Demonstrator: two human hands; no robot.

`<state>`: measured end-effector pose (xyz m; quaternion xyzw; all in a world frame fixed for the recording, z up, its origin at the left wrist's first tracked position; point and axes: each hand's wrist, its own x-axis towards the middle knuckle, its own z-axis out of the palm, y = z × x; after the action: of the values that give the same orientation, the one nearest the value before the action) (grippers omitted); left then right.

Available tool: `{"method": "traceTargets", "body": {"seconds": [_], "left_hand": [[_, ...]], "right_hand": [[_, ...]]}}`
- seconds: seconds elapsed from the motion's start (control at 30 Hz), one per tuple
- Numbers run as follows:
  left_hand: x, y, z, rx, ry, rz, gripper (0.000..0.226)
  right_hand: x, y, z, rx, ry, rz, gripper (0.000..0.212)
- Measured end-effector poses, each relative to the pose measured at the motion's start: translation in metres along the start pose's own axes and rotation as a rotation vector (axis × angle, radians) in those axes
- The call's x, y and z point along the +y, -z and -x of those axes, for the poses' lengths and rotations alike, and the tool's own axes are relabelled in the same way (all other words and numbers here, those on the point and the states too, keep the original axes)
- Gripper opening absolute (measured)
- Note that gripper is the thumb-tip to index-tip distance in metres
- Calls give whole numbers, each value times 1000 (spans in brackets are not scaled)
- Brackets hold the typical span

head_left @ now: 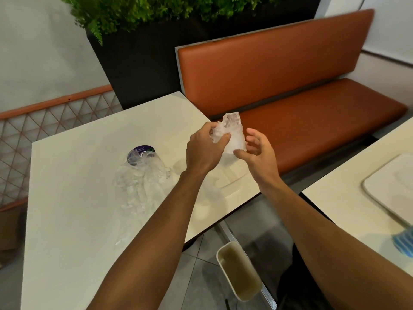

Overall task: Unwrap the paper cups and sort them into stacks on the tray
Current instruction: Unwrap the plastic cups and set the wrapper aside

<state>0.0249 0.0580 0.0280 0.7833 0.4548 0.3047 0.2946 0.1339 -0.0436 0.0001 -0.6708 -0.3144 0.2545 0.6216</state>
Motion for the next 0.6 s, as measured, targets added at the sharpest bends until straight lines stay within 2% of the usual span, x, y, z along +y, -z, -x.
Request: {"method": "traceTargets", "body": {"seconds": [0.13,0.23,0.33,0.47,0.6], "left_hand": [[22,12,12,23,-7,88,48],[34,17,28,-24,-17,152,49],[45,18,46,-113,-48,211,47],[66,21,79,-228,-80,319,41],[87,13,116,-301,-143,434,50]], "right_hand": [[-1,13,13,-13,-50,-43,87],[0,29,30,-80,-5,6,104],[-6,48,49,-110,88,-23,94],[-13,78,78,-28,108,45,87],[-24,108,112,14,98,12,82]]}}
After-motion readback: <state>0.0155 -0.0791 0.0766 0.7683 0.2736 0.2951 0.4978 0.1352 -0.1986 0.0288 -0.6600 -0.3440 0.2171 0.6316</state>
